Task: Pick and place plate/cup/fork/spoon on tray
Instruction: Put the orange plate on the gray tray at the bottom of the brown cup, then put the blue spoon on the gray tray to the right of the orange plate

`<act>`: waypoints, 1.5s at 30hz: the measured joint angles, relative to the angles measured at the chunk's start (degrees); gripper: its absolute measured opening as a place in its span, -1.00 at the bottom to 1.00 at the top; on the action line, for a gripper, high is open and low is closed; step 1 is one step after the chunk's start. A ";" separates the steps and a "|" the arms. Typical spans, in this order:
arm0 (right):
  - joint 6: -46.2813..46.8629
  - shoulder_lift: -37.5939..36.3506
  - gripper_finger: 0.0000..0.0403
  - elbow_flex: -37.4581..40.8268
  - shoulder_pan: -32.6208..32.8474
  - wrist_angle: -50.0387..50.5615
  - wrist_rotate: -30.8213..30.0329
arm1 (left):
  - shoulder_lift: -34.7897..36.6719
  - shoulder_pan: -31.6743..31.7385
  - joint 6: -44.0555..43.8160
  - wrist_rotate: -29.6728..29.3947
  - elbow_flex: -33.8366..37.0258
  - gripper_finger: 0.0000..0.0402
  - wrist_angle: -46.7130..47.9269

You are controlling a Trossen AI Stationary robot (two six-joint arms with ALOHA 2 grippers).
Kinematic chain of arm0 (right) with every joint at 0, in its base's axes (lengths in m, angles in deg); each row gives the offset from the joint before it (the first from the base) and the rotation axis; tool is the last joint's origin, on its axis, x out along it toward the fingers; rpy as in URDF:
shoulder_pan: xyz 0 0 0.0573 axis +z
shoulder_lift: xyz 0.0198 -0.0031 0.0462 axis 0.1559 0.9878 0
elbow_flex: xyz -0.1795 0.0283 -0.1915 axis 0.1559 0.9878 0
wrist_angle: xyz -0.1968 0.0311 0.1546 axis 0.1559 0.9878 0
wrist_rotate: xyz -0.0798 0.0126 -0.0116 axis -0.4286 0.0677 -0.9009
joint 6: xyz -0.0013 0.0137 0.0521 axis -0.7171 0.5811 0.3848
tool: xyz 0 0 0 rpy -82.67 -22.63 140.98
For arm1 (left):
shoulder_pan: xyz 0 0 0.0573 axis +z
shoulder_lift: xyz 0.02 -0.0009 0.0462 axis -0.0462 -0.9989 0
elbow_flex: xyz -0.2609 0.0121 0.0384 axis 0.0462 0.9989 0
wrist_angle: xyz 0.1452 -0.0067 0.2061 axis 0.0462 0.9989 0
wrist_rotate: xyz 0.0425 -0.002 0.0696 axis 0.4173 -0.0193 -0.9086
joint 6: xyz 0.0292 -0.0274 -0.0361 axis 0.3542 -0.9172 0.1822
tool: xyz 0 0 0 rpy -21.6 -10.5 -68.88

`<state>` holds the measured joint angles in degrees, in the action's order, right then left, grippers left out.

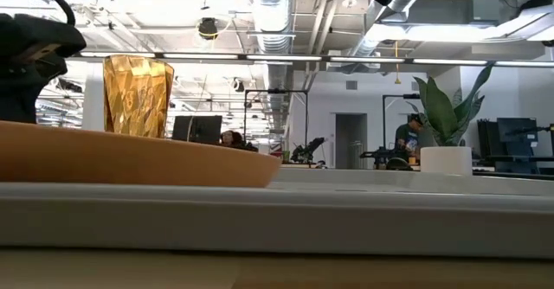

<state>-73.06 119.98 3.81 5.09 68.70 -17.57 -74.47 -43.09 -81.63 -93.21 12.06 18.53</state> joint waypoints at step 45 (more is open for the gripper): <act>-0.38 0.02 0.31 0.00 -0.02 -0.34 -0.19 | 3.49 0.30 -0.18 8.97 -11.50 0.13 16.87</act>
<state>-73.44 120.00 3.81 5.07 68.36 -17.76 -70.98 -42.79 -81.81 -84.24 0.56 35.40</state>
